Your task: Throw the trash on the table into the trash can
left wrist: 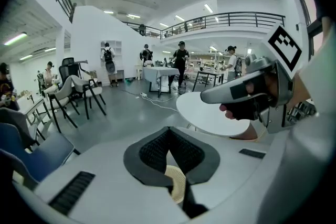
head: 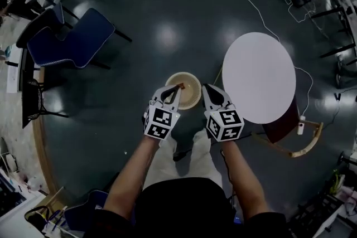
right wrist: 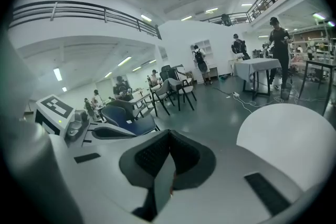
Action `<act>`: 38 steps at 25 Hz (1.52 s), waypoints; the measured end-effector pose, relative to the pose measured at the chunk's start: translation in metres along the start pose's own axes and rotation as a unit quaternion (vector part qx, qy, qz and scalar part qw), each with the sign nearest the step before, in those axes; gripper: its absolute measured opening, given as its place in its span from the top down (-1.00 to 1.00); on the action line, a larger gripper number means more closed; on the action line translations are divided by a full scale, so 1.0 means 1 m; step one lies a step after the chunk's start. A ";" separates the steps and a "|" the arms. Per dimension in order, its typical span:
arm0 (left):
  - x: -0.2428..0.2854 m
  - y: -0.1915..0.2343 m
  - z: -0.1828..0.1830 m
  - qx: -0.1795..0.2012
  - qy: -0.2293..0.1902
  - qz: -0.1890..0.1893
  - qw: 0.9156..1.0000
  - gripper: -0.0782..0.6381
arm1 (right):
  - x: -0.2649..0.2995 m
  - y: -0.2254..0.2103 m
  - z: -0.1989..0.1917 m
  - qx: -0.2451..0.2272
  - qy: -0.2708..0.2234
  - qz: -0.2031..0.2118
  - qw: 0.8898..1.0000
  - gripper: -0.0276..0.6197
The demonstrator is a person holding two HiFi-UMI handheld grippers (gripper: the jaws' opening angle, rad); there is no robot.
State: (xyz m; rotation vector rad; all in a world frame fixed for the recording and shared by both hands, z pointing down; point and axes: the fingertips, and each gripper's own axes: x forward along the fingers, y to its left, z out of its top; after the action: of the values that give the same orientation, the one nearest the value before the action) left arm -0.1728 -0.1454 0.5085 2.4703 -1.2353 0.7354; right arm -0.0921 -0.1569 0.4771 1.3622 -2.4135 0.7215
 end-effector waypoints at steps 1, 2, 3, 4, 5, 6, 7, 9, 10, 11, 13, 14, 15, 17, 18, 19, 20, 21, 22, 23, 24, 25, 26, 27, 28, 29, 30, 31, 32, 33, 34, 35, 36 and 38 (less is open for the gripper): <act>-0.009 0.002 0.011 0.003 -0.012 0.008 1.000 0.74 | -0.004 0.004 0.010 -0.001 -0.008 0.000 1.000 0.86; -0.018 0.004 0.021 0.005 -0.024 0.016 1.000 0.74 | -0.008 0.010 0.020 -0.002 -0.016 0.001 1.000 0.86; -0.029 0.005 0.030 0.004 -0.033 0.022 0.999 0.74 | -0.012 0.017 0.030 -0.005 -0.024 0.003 1.000 0.86; -0.040 0.007 0.036 0.000 -0.042 0.028 0.999 0.74 | -0.017 0.025 0.038 -0.009 -0.031 0.006 0.999 0.86; -0.051 0.009 0.042 -0.005 -0.050 0.034 0.998 0.74 | -0.021 0.034 0.046 -0.015 -0.038 0.009 0.999 0.86; -0.063 0.011 0.047 -0.009 -0.059 0.039 0.997 0.74 | -0.026 0.042 0.053 -0.022 -0.044 0.013 0.999 0.86; -0.073 0.013 0.053 -0.011 -0.067 0.043 0.997 0.74 | -0.030 0.051 0.060 -0.028 -0.049 0.016 0.998 0.86; -0.093 0.015 0.064 -0.007 -0.081 0.048 0.996 0.74 | -0.038 0.066 0.071 -0.040 -0.059 0.021 0.997 0.86; -0.101 0.017 0.069 -0.004 -0.087 0.050 0.995 0.74 | -0.042 0.072 0.077 -0.047 -0.065 0.022 0.997 0.86; -0.110 0.020 0.074 -0.003 -0.093 0.053 0.994 0.74 | -0.044 0.079 0.083 -0.054 -0.072 0.020 0.996 0.86; -0.129 0.025 0.082 -0.001 -0.107 0.057 0.993 0.74 | -0.051 0.093 0.097 -0.067 -0.089 0.016 0.994 0.86; -0.139 0.026 0.086 0.001 -0.114 0.056 0.992 0.74 | -0.055 0.101 0.103 -0.071 -0.097 0.015 0.993 0.86; -0.149 0.027 0.089 0.005 -0.120 0.053 0.991 0.74 | -0.060 0.110 0.109 -0.074 -0.105 0.015 0.992 0.86; -0.167 0.028 0.094 0.015 -0.130 0.044 0.990 0.74 | -0.068 0.128 0.120 -0.081 -0.119 0.016 0.989 0.86; -0.175 0.029 0.097 0.020 -0.134 0.041 0.990 0.74 | -0.071 0.137 0.124 -0.087 -0.125 0.016 0.988 0.86; -0.183 0.031 0.099 0.024 -0.140 0.039 0.989 0.74 | -0.073 0.145 0.128 -0.093 -0.131 0.015 0.987 0.86; -0.191 0.033 0.101 0.026 -0.146 0.038 0.988 0.74 | -0.075 0.153 0.129 -0.098 -0.134 0.014 0.986 0.86; -0.198 0.035 0.104 0.028 -0.152 0.037 0.987 0.74 | -0.077 0.161 0.131 -0.101 -0.137 0.013 0.985 0.86; -0.205 0.037 0.106 0.029 -0.158 0.035 0.986 0.74 | -0.079 0.168 0.131 -0.104 -0.139 0.012 0.985 0.86; -0.211 0.040 0.108 0.030 -0.164 0.032 0.986 0.74 | -0.080 0.175 0.133 -0.109 -0.140 0.011 0.984 0.86; -0.216 0.042 0.111 0.031 -0.168 0.030 0.985 0.74 | -0.080 0.181 0.135 -0.114 -0.141 0.010 0.983 0.86; -0.220 0.044 0.113 0.031 -0.171 0.027 0.984 0.74 | -0.081 0.186 0.136 -0.121 -0.141 0.008 0.983 0.86; -0.224 0.045 0.113 0.029 -0.173 0.024 0.984 0.74 | -0.081 0.191 0.138 -0.126 -0.140 0.007 0.982 0.86; -0.228 0.046 0.114 0.028 -0.174 0.021 0.984 0.74 | -0.082 0.195 0.140 -0.128 -0.140 0.007 0.982 0.86; -0.233 0.046 0.114 0.027 -0.175 0.018 0.984 0.74 | -0.083 0.200 0.141 -0.128 -0.139 0.007 0.982 0.86; -0.237 0.046 0.113 0.027 -0.177 0.016 0.984 0.74 | -0.085 0.204 0.142 -0.127 -0.140 0.008 0.982 0.86; -0.241 0.045 0.114 0.026 -0.179 0.014 0.983 0.74 | -0.087 0.207 0.143 -0.127 -0.141 0.008 0.982 0.86; -0.244 0.044 0.115 0.026 -0.181 0.013 0.983 0.74 | -0.089 0.209 0.144 -0.128 -0.142 0.008 0.982 0.86; -0.245 0.043 0.117 0.026 -0.183 0.012 0.983 0.74 | -0.091 0.210 0.145 -0.129 -0.143 0.009 0.981 0.86; -0.246 0.041 0.120 0.026 -0.184 0.013 0.982 0.74 | -0.094 0.209 0.145 -0.131 -0.144 0.009 0.981 0.86; -0.246 0.039 0.122 0.028 -0.186 0.013 0.982 0.74 | -0.097 0.208 0.147 -0.133 -0.145 0.009 0.980 0.86; -0.247 0.036 0.125 0.029 -0.189 0.014 0.981 0.74 | -0.100 0.207 0.148 -0.134 -0.146 0.010 0.980 0.86; -0.248 0.034 0.130 0.031 -0.192 0.015 0.981 0.74 | -0.104 0.206 0.150 -0.135 -0.148 0.011 0.980 0.86; -0.252 0.028 0.140 0.034 -0.198 0.018 0.979 0.74 | -0.113 0.204 0.156 -0.134 -0.153 0.013 0.979 0.86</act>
State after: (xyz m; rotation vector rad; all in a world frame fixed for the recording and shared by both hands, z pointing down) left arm -0.2783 -0.0608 0.2526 2.7468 -1.4074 0.3002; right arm -0.2075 -0.0727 0.2355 1.4160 -2.6451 0.1864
